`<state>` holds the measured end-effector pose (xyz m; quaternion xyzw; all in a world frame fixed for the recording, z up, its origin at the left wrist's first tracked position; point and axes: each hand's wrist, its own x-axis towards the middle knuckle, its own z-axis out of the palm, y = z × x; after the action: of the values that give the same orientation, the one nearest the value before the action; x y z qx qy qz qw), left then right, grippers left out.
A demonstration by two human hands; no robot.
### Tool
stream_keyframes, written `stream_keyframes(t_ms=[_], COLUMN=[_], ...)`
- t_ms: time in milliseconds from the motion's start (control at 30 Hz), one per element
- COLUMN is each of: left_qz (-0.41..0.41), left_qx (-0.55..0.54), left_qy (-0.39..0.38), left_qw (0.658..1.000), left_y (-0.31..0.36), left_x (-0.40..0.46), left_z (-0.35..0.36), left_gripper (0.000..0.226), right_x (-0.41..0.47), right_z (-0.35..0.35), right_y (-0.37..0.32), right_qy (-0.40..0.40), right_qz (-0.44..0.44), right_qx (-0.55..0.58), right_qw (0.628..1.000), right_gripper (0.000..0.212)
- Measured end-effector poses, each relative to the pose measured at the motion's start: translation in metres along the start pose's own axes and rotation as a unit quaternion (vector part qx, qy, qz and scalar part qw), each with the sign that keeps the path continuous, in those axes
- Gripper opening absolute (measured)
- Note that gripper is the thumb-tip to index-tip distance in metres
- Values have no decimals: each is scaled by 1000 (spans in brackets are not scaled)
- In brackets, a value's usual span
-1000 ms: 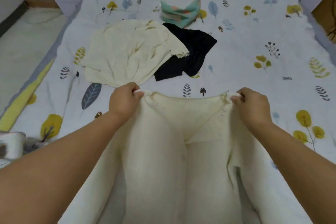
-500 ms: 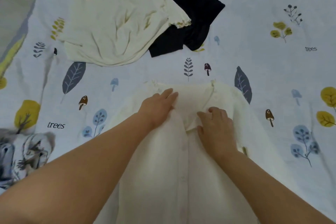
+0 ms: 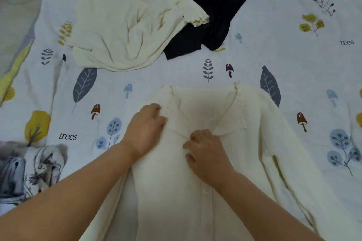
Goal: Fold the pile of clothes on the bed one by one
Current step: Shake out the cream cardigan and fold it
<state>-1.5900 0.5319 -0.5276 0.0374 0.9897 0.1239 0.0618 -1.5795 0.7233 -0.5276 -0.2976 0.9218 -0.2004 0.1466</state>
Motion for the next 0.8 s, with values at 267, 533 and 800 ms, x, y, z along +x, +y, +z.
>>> stream_keyframes(t_ms=[267,533,800], left_qz=[-45,-335,-379], left_qx=[67,-49,-212], left_qy=[-107,61,-175], left_qw=[991,939,884], left_y=[14,-26,-47], left_x=[-13,-59,-83], left_z=[30,-3,-37], left_gripper=[55,33,26], right_x=[-9,-19,-40], right_z=[22,3,2], right_y=[-7,-3,-28], right_qy=[-170,-31,-7], right_qz=[48,88,101], right_qx=[-67,-3,77], right_qw=[982,996,992], right_gripper=[69,46,32])
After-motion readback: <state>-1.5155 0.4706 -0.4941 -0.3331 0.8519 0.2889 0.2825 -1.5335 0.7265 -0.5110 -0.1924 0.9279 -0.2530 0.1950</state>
